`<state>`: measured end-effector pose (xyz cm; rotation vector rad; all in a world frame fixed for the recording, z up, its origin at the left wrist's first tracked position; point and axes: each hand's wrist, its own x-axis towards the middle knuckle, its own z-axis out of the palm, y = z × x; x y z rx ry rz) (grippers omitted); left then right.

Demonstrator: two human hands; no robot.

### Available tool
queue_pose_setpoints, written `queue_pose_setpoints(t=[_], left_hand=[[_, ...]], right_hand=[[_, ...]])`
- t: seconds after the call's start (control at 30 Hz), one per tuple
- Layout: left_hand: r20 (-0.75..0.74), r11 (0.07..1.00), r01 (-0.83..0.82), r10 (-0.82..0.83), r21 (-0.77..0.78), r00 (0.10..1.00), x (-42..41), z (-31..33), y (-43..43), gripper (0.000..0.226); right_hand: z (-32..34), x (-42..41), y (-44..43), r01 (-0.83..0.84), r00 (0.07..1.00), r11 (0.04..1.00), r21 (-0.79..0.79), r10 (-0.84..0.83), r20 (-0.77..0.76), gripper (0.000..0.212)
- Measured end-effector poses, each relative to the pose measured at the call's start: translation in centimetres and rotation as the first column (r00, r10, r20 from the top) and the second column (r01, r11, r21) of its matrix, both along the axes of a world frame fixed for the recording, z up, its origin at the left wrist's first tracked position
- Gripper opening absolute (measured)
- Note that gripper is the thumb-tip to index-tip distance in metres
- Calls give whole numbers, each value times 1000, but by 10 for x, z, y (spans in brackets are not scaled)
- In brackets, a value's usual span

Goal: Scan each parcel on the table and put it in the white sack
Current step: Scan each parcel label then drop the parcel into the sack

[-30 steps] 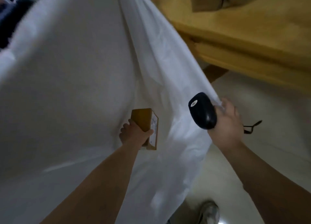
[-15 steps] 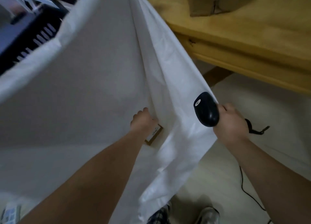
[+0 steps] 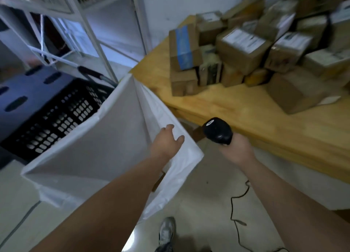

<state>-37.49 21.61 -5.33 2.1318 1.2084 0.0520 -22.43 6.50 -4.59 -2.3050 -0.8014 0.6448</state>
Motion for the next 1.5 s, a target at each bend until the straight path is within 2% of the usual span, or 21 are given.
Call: queue_pose_setpoints(t=[0.13, 0.23, 0.53, 0.67, 0.77, 0.87, 1.1, 1.27, 1.4, 1.5], left_hand=[[112, 999, 44, -47, 29, 993, 36, 35, -2, 54], [152, 999, 54, -54, 7, 987, 59, 52, 9, 60], [258, 990, -27, -10, 140, 966, 127, 92, 109, 68], [176, 965, -74, 29, 251, 984, 164, 106, 156, 83], [8, 977, -63, 63, 202, 998, 189, 110, 179, 102], [-101, 992, -94, 103, 89, 990, 210, 112, 194, 114], [-125, 990, -112, 100, -87, 987, 229, 109, 199, 121], [-131, 993, -117, 111, -34, 985, 221, 97, 197, 113], [-157, 989, -137, 127, -50, 979, 226, 98, 197, 129], [-118, 981, -185, 178, -50, 977, 235, 100, 197, 126]], right_hand=[[37, 30, -5, 63, 996, 990, 126, -55, -64, 46], [57, 45, 5, 107, 993, 975, 196, -96, -65, 40], [95, 99, 88, 178, 984, 946, 272, -170, -53, 38], [107, 123, 134, 217, 976, 926, 310, -211, -53, 24], [103, 136, 158, 277, 961, 911, 306, -261, -92, 10], [101, 145, 179, 308, 951, 897, 316, -287, -114, 8], [98, 157, 201, 332, 942, 892, 307, -296, -160, 8], [89, 162, 199, 339, 932, 893, 295, -277, -233, 15], [84, 165, 200, 353, 925, 891, 285, -286, -251, 16], [80, 169, 203, 380, 911, 879, 289, -301, -280, 18]])
